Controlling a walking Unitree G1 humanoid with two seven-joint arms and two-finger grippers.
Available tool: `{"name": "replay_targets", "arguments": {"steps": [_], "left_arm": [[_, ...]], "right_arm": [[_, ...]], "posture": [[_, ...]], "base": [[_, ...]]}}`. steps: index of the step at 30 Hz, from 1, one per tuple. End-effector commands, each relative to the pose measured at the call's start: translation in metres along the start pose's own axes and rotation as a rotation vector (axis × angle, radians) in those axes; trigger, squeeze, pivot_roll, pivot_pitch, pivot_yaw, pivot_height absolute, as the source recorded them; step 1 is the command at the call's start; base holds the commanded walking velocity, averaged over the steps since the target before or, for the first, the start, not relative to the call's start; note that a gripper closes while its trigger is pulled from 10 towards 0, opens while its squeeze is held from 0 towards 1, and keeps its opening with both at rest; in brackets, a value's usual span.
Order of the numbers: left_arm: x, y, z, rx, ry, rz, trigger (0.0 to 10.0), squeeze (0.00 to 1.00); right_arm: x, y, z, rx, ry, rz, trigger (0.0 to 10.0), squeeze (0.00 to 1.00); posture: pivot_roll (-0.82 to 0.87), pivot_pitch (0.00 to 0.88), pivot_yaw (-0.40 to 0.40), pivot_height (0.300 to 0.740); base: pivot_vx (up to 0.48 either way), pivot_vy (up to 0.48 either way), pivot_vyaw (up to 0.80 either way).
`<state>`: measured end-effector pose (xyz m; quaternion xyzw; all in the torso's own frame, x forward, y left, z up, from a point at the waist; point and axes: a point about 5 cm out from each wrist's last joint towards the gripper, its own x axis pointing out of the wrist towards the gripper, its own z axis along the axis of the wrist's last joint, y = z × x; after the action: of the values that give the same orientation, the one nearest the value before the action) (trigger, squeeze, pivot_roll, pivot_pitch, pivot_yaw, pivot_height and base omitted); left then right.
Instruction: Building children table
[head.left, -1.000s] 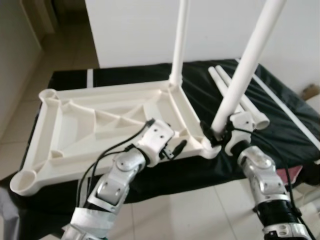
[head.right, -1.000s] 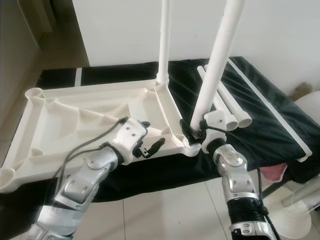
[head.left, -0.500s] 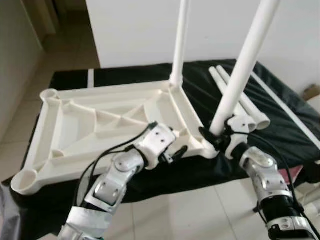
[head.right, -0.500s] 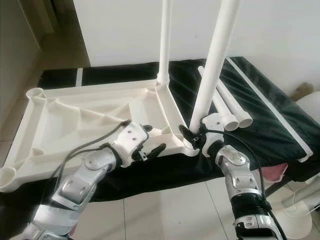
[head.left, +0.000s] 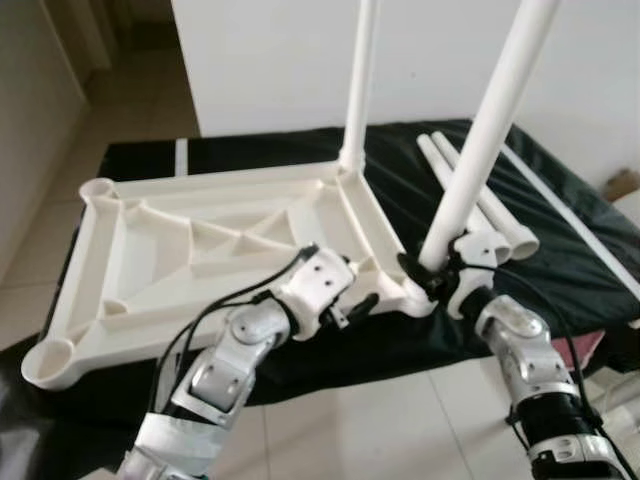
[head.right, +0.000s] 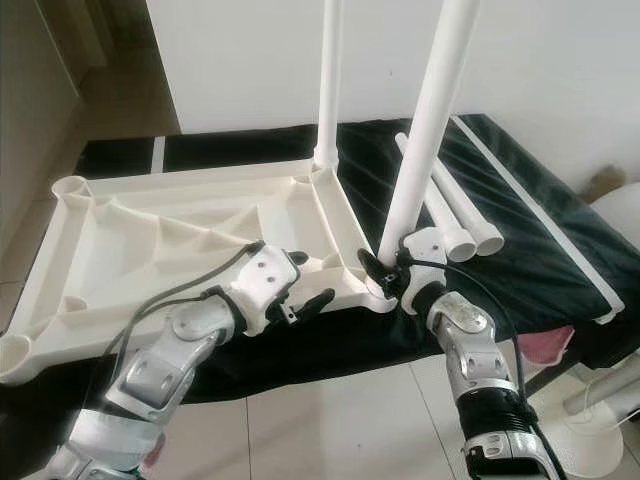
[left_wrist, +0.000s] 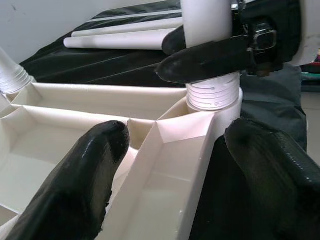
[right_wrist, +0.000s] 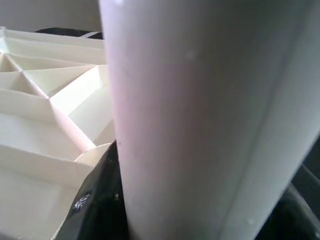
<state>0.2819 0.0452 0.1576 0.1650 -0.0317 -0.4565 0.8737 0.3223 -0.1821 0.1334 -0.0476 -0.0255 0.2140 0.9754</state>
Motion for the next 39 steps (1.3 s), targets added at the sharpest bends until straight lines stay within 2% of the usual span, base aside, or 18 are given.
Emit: {"name": "replay_targets", "arguments": {"steps": [1, 11, 12, 17, 21, 25, 28, 37, 38, 39], "left_arm": [[-0.001, -0.004, 0.002, 0.007, -0.008, -0.017, 10.0, 0.00], [-0.002, -0.006, 0.002, 0.001, -0.009, -0.019, 10.0, 0.00], [-0.002, -0.006, 0.001, 0.001, -0.008, -0.018, 10.0, 0.00], [0.001, -0.005, 0.001, -0.002, -0.010, -0.011, 10.0, 0.00], [0.002, -0.006, 0.003, -0.007, -0.019, -0.012, 10.0, 0.00], [0.001, -0.007, 0.003, -0.009, -0.018, -0.011, 10.0, 0.00], [0.001, -0.007, 0.003, -0.013, -0.014, -0.009, 10.0, 0.00], [0.000, -0.006, 0.004, -0.010, -0.014, -0.008, 10.0, 0.00], [0.000, -0.005, 0.005, -0.009, -0.015, -0.006, 10.0, 0.00], [0.000, -0.005, 0.005, -0.007, -0.015, -0.005, 10.0, 0.00]], "right_arm": [[-0.004, -0.002, -0.010, 0.018, 0.044, -0.069, 10.0, 0.00], [-0.001, 0.005, -0.014, 0.098, 0.082, -0.291, 10.0, 0.00], [-0.001, 0.009, -0.015, 0.126, 0.090, -0.338, 10.0, 0.00], [0.001, 0.019, -0.016, 0.166, 0.088, -0.421, 10.0, 0.00], [0.000, 0.026, -0.016, 0.206, 0.093, -0.630, 10.0, 0.00], [-0.001, 0.029, -0.015, 0.238, 0.095, -0.675, 10.0, 0.00], [0.001, 0.033, -0.013, 0.255, 0.083, -0.647, 10.0, 0.00], [0.004, 0.035, -0.010, 0.237, 0.089, -0.658, 10.0, 0.00], [0.004, 0.034, -0.009, 0.232, 0.087, -0.662, 10.0, 0.23], [0.004, 0.034, -0.008, 0.230, 0.084, -0.663, 10.0, 0.93]], "posture": [[-0.02, 0.000, -0.036, 0.740], [-0.01, 0.000, -0.047, 0.740], [-0.02, 0.000, -0.049, 0.740], [-0.02, 0.000, -0.054, 0.740], [-0.01, 0.000, -0.061, 0.740], [0.00, 0.000, -0.065, 0.740], [0.00, 0.000, -0.065, 0.740], [0.02, 0.000, -0.066, 0.740], [0.02, 0.000, -0.066, 0.740], [0.02, 0.000, -0.067, 0.740]], "base": [[0.000, 0.000, 0.00], [0.000, 0.000, 0.00], [0.000, 0.000, 0.00], [0.000, 0.000, 0.00], [0.000, 0.000, 0.00], [0.000, 0.000, 0.00], [0.000, 0.000, 0.00], [0.000, 0.000, 0.00], [0.000, 0.000, 0.00], [0.000, 0.000, 0.00]]}}
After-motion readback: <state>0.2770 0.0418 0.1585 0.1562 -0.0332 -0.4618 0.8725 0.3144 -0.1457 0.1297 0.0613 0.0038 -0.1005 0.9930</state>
